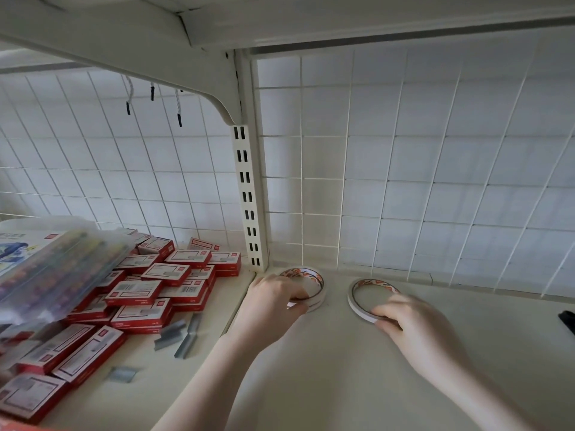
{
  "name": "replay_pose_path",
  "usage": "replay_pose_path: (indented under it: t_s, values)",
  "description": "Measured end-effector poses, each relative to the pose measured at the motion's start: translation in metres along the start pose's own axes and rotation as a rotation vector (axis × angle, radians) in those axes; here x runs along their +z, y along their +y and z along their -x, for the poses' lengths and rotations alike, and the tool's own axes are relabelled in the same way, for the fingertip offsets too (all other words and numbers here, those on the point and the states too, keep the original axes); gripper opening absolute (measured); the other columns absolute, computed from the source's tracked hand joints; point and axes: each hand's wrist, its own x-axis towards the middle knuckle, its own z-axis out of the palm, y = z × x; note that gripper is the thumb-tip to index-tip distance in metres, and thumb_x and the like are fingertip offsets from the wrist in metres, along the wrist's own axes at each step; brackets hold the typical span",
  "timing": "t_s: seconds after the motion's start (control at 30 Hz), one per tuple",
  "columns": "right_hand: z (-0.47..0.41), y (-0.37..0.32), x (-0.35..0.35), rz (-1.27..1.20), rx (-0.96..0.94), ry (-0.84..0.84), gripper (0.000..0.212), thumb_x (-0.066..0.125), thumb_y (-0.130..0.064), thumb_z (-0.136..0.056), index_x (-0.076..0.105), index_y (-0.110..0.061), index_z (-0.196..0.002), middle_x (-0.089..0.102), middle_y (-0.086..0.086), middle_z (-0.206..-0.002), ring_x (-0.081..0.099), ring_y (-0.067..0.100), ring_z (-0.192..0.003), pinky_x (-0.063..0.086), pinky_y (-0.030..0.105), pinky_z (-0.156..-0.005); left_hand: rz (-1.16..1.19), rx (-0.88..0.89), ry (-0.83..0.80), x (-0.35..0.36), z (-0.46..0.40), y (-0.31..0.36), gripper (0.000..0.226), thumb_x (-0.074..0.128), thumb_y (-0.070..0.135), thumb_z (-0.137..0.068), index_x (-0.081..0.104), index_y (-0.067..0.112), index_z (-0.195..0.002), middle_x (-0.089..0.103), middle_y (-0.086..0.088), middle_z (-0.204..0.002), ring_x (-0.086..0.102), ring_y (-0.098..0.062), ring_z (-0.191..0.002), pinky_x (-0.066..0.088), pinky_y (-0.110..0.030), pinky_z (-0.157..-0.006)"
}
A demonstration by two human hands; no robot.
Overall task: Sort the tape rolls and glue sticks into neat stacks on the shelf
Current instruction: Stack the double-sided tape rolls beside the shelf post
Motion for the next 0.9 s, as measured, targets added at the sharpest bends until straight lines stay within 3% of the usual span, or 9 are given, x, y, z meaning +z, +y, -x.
replay_pose_path:
  t_s: [0.1, 0.47, 0.6, 0.73, 0.9]
  values:
    - [0.0, 0.0, 0.001, -0.006, -0.008, 0.001, 0.01, 0.059, -0.023, -0.089, 0.069, -0.021, -0.086, 0.057, -0.005, -0.086, 0.054, 0.017, -0.086, 0.045, 0.033, -0.07, 0.015, -0.026, -0.019, 0.002, 0.001, -0.001, 0.018, 0.057, 0.032, -0.087, 0.067, 0.028, -0.101, 0.064, 0.012, -0.097, 0.05, -0.013, -0.095, 0.031, -0.024, -0.085]
    - [0.0, 0.002, 0.001, -0.005, -0.045, 0.023, 0.012, 0.061, -0.017, -0.088, 0.072, -0.021, -0.089, 0.059, -0.004, -0.088, 0.057, 0.023, -0.088, 0.045, 0.034, -0.07, 0.069, -0.068, -0.05, 0.005, -0.001, 0.002, 0.016, 0.06, 0.034, -0.087, 0.07, 0.021, -0.083, 0.066, 0.007, -0.083, 0.053, -0.015, -0.084, 0.039, -0.031, -0.084]
    - [0.0, 0.003, 0.003, 0.023, -0.05, 0.039, 0.008, 0.066, -0.014, -0.084, 0.071, -0.019, -0.082, 0.059, -0.003, -0.081, 0.058, 0.024, -0.08, 0.044, 0.034, -0.064, 0.114, -0.101, -0.087, 0.004, 0.001, 0.005, 0.032, 0.05, 0.044, -0.081, 0.07, 0.019, -0.079, 0.066, 0.006, -0.079, 0.054, -0.015, -0.081, 0.044, -0.034, -0.078]
    - [0.002, 0.008, 0.009, 0.109, -0.077, 0.077, 0.016, 0.08, -0.01, -0.067, 0.066, -0.019, -0.066, 0.057, -0.006, -0.068, 0.057, 0.022, -0.06, 0.04, 0.028, -0.048, 0.027, -0.114, -0.054, 0.002, 0.004, 0.011, 0.019, 0.056, 0.031, -0.086, 0.069, 0.022, -0.097, 0.065, 0.006, -0.094, 0.053, -0.017, -0.093, 0.042, -0.029, -0.08]
    - [0.01, 0.003, -0.011, 0.192, -0.147, 0.083, 0.027, 0.086, -0.014, -0.057, 0.06, -0.02, -0.061, 0.056, -0.007, -0.063, 0.058, 0.019, -0.057, 0.042, 0.025, -0.045, -0.072, -0.119, -0.038, -0.005, 0.01, 0.018, 0.034, 0.056, 0.035, -0.089, 0.06, 0.024, -0.121, 0.058, 0.008, -0.118, 0.046, -0.016, -0.112, 0.037, -0.024, -0.087]
